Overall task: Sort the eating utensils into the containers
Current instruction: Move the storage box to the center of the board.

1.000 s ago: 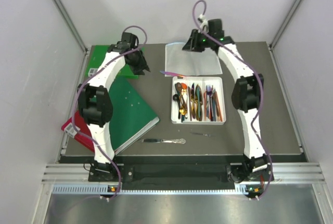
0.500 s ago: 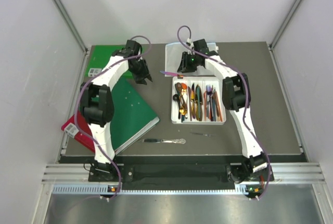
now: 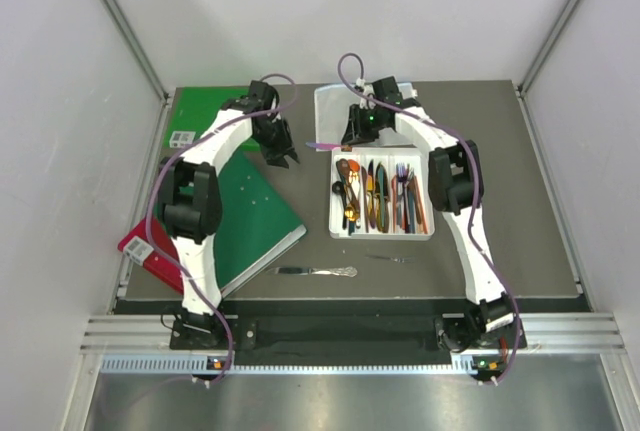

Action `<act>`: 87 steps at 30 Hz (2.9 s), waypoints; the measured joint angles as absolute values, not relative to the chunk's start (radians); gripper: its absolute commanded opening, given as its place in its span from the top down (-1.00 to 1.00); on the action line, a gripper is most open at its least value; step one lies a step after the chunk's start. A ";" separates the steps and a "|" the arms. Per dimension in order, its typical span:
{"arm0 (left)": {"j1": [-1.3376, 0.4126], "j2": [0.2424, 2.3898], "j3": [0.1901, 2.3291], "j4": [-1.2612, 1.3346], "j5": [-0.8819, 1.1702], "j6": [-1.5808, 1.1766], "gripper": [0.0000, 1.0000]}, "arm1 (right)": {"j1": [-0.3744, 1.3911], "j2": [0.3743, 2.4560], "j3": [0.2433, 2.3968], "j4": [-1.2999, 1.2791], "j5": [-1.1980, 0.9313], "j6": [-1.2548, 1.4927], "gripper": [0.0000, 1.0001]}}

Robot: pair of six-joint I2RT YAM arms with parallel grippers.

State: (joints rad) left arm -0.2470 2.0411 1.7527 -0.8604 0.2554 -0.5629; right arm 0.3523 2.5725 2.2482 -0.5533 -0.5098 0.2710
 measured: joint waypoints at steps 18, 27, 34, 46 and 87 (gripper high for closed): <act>-0.326 2.165 1.831 -0.887 0.424 -0.482 0.11 | 0.368 2.494 2.144 -0.591 -0.484 0.204 0.35; -0.411 2.225 1.872 -0.902 0.455 -0.459 0.13 | 0.368 2.509 2.186 -0.638 -0.437 0.239 0.39; -0.477 2.296 1.883 -0.947 0.448 -0.443 0.14 | 0.360 2.550 2.254 -0.652 -0.416 0.273 0.44; -0.486 2.220 1.766 -0.910 0.412 -0.469 0.58 | 0.327 2.580 2.300 -0.636 -0.350 0.296 0.69; -0.334 1.868 1.540 -0.812 0.208 -0.524 -0.10 | 0.326 2.506 2.123 -0.460 -0.503 0.257 0.21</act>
